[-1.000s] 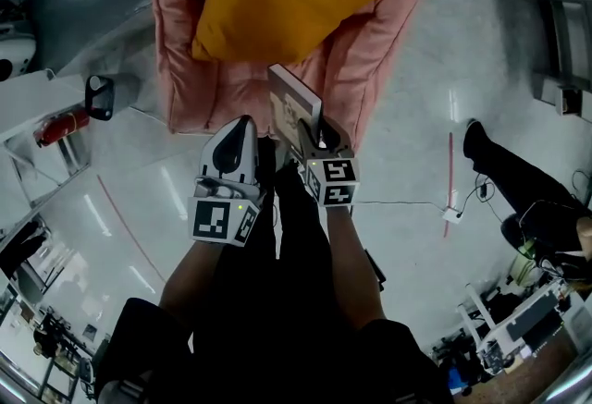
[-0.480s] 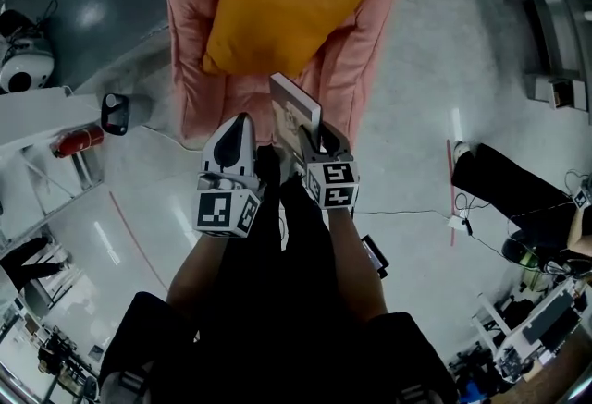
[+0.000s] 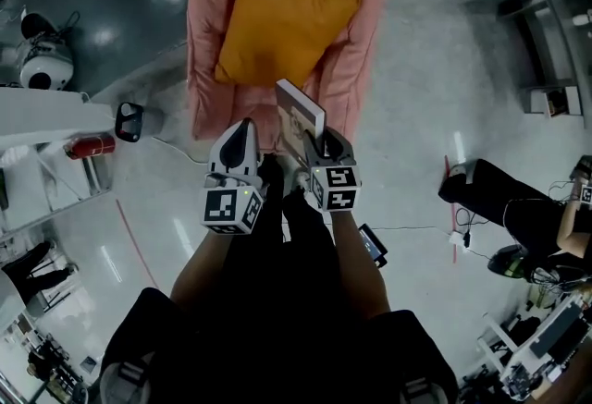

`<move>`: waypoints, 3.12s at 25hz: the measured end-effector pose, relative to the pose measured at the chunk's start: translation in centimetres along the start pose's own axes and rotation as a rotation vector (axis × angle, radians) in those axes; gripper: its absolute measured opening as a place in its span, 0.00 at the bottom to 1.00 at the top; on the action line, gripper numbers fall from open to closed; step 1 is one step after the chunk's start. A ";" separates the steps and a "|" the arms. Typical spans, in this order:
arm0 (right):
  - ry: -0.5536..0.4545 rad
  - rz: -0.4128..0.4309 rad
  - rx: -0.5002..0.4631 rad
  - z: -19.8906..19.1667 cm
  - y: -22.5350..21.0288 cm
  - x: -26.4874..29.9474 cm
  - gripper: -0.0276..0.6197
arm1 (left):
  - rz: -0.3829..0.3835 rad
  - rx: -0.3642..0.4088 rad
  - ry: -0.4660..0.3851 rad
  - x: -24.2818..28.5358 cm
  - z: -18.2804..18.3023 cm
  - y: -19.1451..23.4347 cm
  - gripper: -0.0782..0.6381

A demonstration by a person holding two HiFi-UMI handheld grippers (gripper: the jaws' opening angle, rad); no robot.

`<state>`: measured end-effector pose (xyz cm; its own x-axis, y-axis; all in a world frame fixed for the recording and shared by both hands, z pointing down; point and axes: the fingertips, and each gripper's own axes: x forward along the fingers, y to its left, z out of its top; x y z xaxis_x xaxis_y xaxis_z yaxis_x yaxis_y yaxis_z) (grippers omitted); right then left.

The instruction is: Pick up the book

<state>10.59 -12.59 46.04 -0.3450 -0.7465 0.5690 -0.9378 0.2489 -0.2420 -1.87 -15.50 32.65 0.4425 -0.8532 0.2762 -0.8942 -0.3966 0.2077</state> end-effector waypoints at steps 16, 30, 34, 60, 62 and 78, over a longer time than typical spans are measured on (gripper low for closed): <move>-0.121 0.031 -0.057 2.4 3.5 -7.8 0.28 | 0.035 0.007 -0.089 -7.5 2.5 -2.7 0.12; -0.174 0.006 -0.105 2.8 5.4 -11.5 0.28 | -0.005 0.035 -0.101 -10.4 2.6 -2.9 0.12; -0.188 -0.007 -0.113 3.1 6.1 -11.9 0.28 | -0.010 0.035 -0.110 -11.2 2.8 -2.5 0.12; -0.260 -0.113 -0.110 -1.5 16.0 -21.9 0.28 | -0.075 0.044 -0.105 -25.1 -0.1 -0.8 0.12; -0.268 -0.104 -0.107 -1.7 16.4 -22.5 0.28 | -0.067 0.051 -0.099 -25.5 -0.5 -1.1 0.12; -0.415 -0.061 -0.125 1.2 13.5 -27.5 0.27 | -0.025 0.053 -0.125 -24.9 -0.3 -7.3 0.12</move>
<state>7.49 10.61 26.19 -0.2679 -0.9405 0.2089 -0.9623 0.2505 -0.1063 -6.36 8.74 24.56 0.4558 -0.8771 0.1516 -0.8868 -0.4329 0.1619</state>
